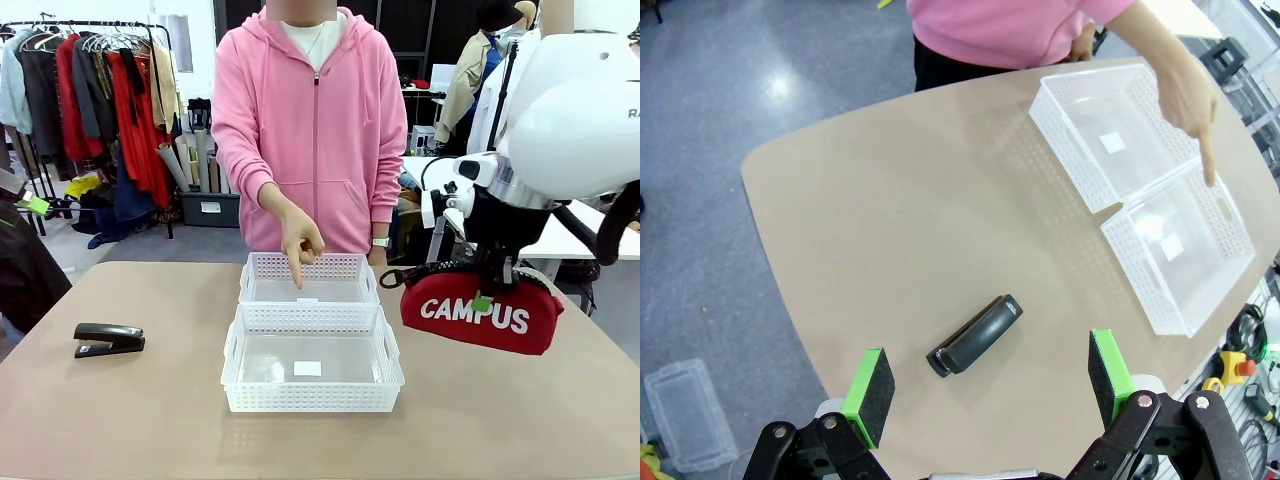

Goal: Distribute items into two baskets.
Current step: Place the picked Pencil pouch into the Organizing basket as instructed by the person.

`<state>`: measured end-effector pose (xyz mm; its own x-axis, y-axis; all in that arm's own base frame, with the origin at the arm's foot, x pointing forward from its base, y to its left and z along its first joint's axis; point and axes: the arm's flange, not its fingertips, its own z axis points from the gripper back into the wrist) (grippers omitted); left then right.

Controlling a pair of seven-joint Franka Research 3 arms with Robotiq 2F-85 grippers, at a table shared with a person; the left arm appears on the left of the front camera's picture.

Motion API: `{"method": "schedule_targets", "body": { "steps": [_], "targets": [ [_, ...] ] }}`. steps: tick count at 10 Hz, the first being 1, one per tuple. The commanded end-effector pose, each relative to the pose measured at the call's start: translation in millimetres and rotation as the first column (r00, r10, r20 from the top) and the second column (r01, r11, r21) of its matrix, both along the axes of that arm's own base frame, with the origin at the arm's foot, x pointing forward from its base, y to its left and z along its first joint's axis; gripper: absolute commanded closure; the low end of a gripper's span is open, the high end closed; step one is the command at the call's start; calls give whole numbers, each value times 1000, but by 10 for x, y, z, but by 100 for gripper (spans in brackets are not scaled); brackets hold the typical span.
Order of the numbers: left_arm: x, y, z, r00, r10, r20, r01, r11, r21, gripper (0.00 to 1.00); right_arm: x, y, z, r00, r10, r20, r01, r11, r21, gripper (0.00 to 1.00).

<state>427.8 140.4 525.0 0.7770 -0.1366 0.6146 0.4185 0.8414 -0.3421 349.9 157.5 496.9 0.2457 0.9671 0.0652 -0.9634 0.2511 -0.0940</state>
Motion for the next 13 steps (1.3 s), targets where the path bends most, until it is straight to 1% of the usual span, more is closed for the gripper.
{"method": "schedule_targets", "body": {
  "steps": [1,4,6,8,13],
  "targets": [
    [-5,5,4,1000,-6,5,6,1000,-9,0,-39,72,-32,998,56,34,-57,998,39,100],
    [-5,5,4,1000,-6,5,6,1000,-9,0,-13,362,-46,994,95,49,-98,993,60,100],
    [-5,5,4,1000,-6,5,6,1000,-9,0,7,668,-70,988,142,59,-147,986,85,100],
    [-5,5,4,1000,-6,5,6,1000,-9,0,36,1001,-104,983,176,52,-180,979,95,100],
    [-5,5,4,1000,-6,5,6,1000,-9,0,113,1564,-214,970,209,128,-220,972,80,100]
  ]
}}
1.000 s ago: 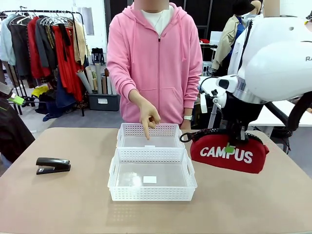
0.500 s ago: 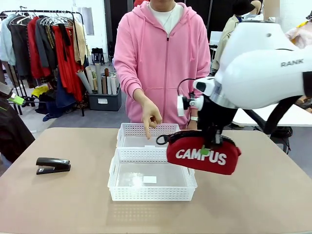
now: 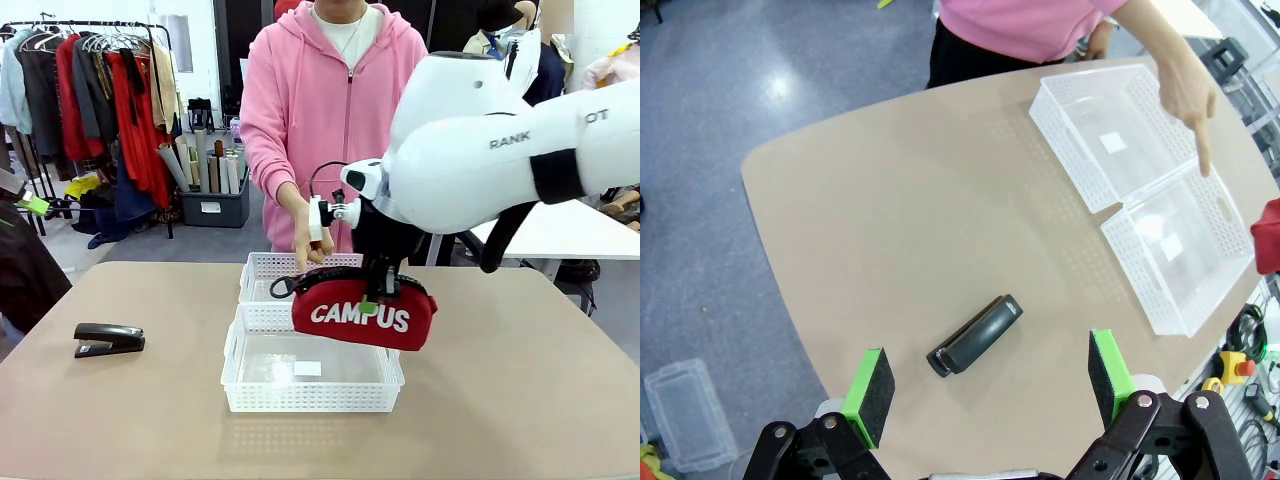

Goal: Distribute items into two baskets.
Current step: Place the picked Pencil pouch into the Organizing basket as instructed by the person.

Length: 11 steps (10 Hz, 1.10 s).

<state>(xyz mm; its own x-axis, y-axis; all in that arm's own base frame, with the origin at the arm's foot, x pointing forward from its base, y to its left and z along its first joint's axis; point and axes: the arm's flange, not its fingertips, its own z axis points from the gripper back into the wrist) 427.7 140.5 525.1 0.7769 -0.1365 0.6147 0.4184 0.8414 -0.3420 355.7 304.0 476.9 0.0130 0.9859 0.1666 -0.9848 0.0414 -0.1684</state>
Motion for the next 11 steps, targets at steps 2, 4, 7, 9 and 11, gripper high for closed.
{"method": "schedule_targets", "body": {
  "steps": [2,4,7,9,11],
  "targets": [
    [-4,4,3,1000,-6,5,6,1000,-9,0,80,269,-100,998,-27,51,27,1000,5,100],
    [-4,4,3,1000,-6,5,6,1000,-9,0,94,404,-208,994,-45,98,47,999,-27,100],
    [-4,4,3,1000,-6,5,6,1000,-9,0,141,555,-297,993,-12,120,17,999,-43,100],
    [-4,4,3,1000,-6,5,6,1000,-9,0,182,567,-345,992,-8,128,13,999,-42,100],
    [-4,4,3,1000,-6,5,6,1000,-9,0,203,605,-413,992,-2,130,5,1000,-26,100]
  ]
}}
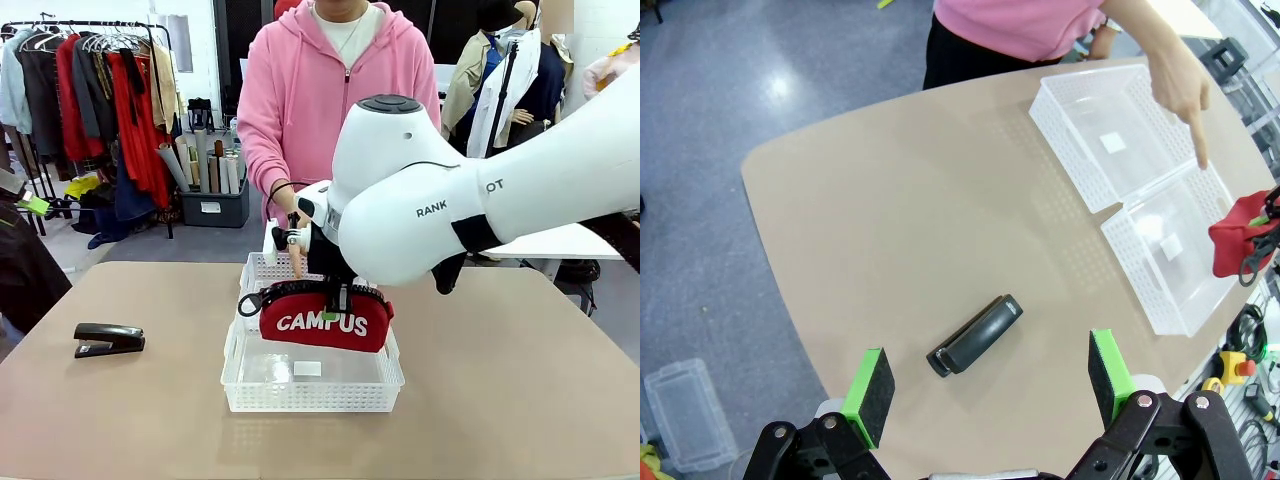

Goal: Distribute items into two baskets.
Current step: Place the picked Pencil pouch into the Organizing basket as instructed by the person.

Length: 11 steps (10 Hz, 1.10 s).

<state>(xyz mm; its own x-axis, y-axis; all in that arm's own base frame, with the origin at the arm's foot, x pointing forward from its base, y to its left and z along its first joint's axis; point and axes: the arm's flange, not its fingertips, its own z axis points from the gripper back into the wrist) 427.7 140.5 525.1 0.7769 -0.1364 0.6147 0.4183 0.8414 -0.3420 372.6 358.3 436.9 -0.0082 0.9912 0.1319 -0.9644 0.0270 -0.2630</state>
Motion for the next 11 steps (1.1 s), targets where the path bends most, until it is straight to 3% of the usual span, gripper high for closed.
{"method": "schedule_targets", "body": {
  "steps": [1,8,11],
  "targets": [
    [-4,4,3,1000,-6,5,6,1000,-9,0,42,82,-59,1000,-7,28,7,1000,12,100],
    [-4,4,3,1000,-6,5,6,1000,-9,0,188,200,-498,998,55,39,-54,998,-27,100],
    [-4,4,3,1000,-6,5,6,1000,-9,0,242,215,-637,996,85,-12,-85,996,-25,100]
  ]
}}
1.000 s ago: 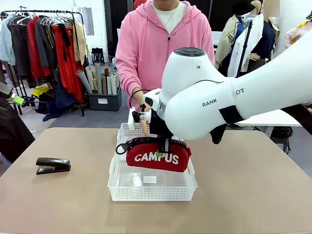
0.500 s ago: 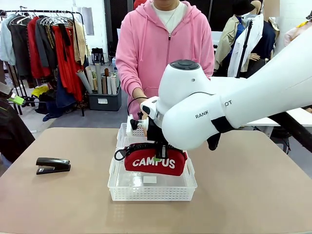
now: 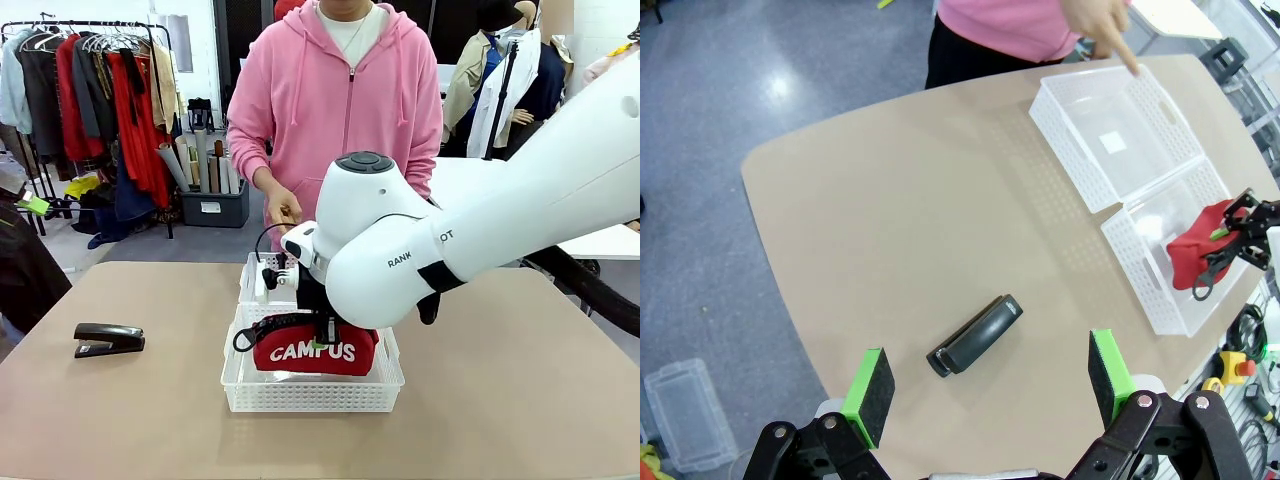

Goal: Distribute items into two baskets.
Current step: Place the picked Pencil pouch into the Organizing basket as instructed by the person.

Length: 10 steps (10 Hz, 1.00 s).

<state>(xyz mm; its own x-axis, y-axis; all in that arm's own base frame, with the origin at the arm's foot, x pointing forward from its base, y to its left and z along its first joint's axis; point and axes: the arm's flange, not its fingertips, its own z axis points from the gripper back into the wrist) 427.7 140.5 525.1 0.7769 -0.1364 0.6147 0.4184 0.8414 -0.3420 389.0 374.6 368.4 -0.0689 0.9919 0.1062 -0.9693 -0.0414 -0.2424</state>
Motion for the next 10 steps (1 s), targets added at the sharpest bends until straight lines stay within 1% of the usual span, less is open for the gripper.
{"method": "schedule_targets", "body": {
  "steps": [1,4,5,7,9,10],
  "targets": [
    [-4,4,3,1000,-6,5,6,1000,-9,0,82,63,0,1000,24,-5,-24,1000,3,100],
    [-4,4,3,1000,-6,5,6,1000,-9,0,91,69,-46,999,31,-21,-31,999,5,100],
    [-4,4,3,1000,-6,5,6,1000,-9,0,92,49,-29,999,37,-24,-37,999,8,83],
    [-4,4,3,1000,-6,5,6,1000,-9,0,98,-11,31,999,31,-22,-31,999,12,45],
    [-4,4,3,1000,-6,5,6,1000,-9,0,54,-132,191,1000,15,-15,-15,1000,17,6],
    [-4,4,3,1000,-6,5,6,1000,-9,0,5,-223,292,1000,5,-18,-4,1000,18,0]
  ]
}}
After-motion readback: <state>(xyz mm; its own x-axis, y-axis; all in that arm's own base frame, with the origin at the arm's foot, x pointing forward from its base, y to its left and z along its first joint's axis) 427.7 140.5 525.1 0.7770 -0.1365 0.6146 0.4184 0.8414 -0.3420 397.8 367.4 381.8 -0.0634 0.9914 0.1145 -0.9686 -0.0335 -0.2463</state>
